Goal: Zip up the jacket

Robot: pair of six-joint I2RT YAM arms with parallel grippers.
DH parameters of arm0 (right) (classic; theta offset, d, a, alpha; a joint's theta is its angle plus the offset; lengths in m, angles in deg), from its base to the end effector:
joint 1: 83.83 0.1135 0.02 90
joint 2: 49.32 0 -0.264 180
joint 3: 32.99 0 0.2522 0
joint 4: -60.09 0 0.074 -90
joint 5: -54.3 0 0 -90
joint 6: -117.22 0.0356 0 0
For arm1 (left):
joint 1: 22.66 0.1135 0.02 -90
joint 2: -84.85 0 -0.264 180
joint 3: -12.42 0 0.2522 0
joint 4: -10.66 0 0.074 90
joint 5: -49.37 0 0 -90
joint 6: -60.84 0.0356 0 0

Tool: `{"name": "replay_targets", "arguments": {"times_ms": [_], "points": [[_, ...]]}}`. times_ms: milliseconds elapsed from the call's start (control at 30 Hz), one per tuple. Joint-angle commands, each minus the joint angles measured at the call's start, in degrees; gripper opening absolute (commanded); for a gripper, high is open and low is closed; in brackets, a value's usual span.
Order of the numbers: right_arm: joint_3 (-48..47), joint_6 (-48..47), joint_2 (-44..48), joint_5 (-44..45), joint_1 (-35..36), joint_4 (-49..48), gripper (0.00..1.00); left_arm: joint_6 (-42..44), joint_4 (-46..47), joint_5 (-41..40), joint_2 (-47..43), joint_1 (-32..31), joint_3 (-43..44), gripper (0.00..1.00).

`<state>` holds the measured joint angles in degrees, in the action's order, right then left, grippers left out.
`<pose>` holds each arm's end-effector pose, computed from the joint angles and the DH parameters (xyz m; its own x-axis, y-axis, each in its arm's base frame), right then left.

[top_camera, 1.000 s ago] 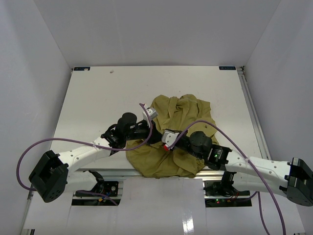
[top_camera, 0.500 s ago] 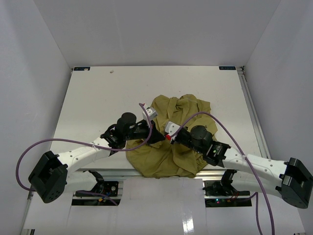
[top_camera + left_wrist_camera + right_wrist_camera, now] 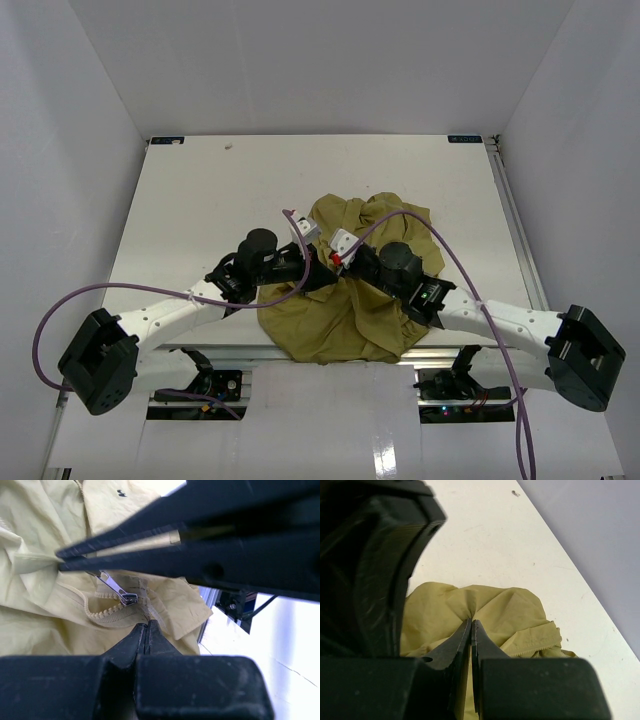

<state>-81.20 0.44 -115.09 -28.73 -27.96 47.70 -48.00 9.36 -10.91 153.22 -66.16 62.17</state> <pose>0.1500 0.2136 0.2683 0.2945 -0.3626 -0.8842 -0.6958 0.5529 -0.4585 0.1767 -0.1920 0.2426 -0.5361 0.1221 -0.8353 0.8060 0.3683 -0.4635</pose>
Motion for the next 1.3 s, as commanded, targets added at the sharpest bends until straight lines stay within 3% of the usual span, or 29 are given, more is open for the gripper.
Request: {"name": "replay_targets", "arguments": {"times_ms": [0, 567, 733, 833, 1033, 1267], "points": [[-4.77, 2.68, -1.58, 1.13, -3.15, -5.98, 0.08, 0.47, -0.92, 3.73, -1.08, -0.50, -0.30, 0.00], [-5.44, 13.12, -2.93, -5.80, -10.99, -5.12, 0.08, 0.72, -0.90, 2.54, -1.13, -0.45, -0.57, 0.00], [-8.47, 24.41, 0.50, -4.17, -12.85, 3.74, 0.36, 1.44, -0.77, 2.63, -1.41, -0.45, -0.84, 0.00], [-9.67, 30.91, 4.49, -10.84, -14.53, 10.31, 0.47, 1.86, -0.46, 2.51, -1.92, -0.45, -1.21, 0.00], [-10.14, 43.65, 9.53, -20.13, -16.01, 18.74, 0.57, 2.65, 0.00, 2.78, -1.66, -0.45, -1.45, 0.00], [-4.00, 57.92, 10.81, -28.43, -16.23, 13.43, 0.56, 3.04, 0.08, 2.19, -2.49, -0.45, -1.83, 0.00]]}}
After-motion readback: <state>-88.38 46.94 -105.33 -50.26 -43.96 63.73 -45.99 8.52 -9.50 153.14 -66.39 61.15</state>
